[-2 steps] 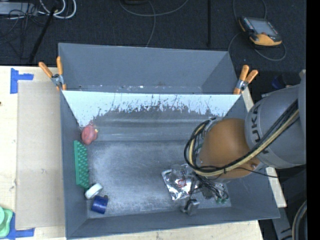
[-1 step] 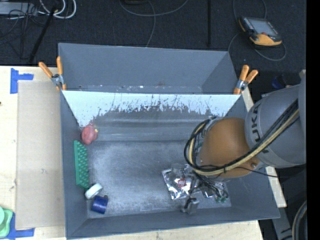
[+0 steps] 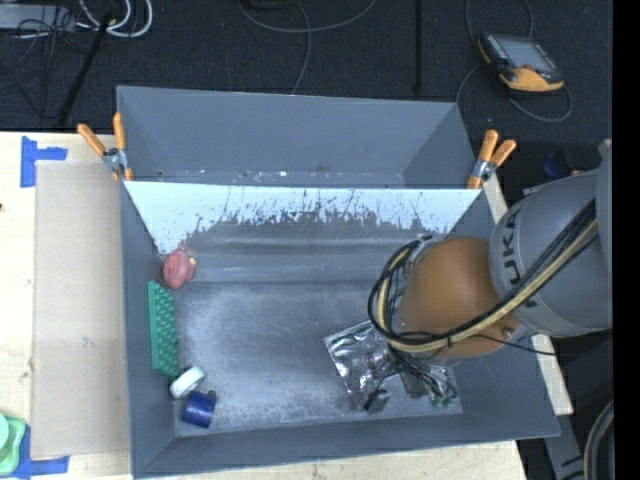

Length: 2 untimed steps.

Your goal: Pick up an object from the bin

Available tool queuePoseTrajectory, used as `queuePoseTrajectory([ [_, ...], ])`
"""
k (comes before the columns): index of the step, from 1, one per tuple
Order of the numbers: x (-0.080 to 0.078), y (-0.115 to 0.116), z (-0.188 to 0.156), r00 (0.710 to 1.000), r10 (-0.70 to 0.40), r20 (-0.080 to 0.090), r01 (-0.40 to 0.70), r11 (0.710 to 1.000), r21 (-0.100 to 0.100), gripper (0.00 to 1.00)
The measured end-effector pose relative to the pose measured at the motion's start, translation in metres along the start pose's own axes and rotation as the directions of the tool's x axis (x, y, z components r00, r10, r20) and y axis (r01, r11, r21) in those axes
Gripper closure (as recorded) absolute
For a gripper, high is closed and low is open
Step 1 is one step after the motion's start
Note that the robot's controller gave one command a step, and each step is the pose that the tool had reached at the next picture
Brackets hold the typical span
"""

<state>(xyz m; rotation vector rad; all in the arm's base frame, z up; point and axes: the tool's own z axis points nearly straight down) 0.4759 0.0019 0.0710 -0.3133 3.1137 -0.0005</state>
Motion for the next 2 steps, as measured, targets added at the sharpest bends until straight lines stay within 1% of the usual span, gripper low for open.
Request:
queuePoseTrajectory([
  [1, -0.001, 0.000, -0.020, 1.000, 0.002, -0.012, -0.002, 1.000, -0.001, 1.00],
  [2, -0.004, 0.000, -0.103, 1.000, 0.004, -0.005, -0.004, 1.000, 0.000, 1.00],
])
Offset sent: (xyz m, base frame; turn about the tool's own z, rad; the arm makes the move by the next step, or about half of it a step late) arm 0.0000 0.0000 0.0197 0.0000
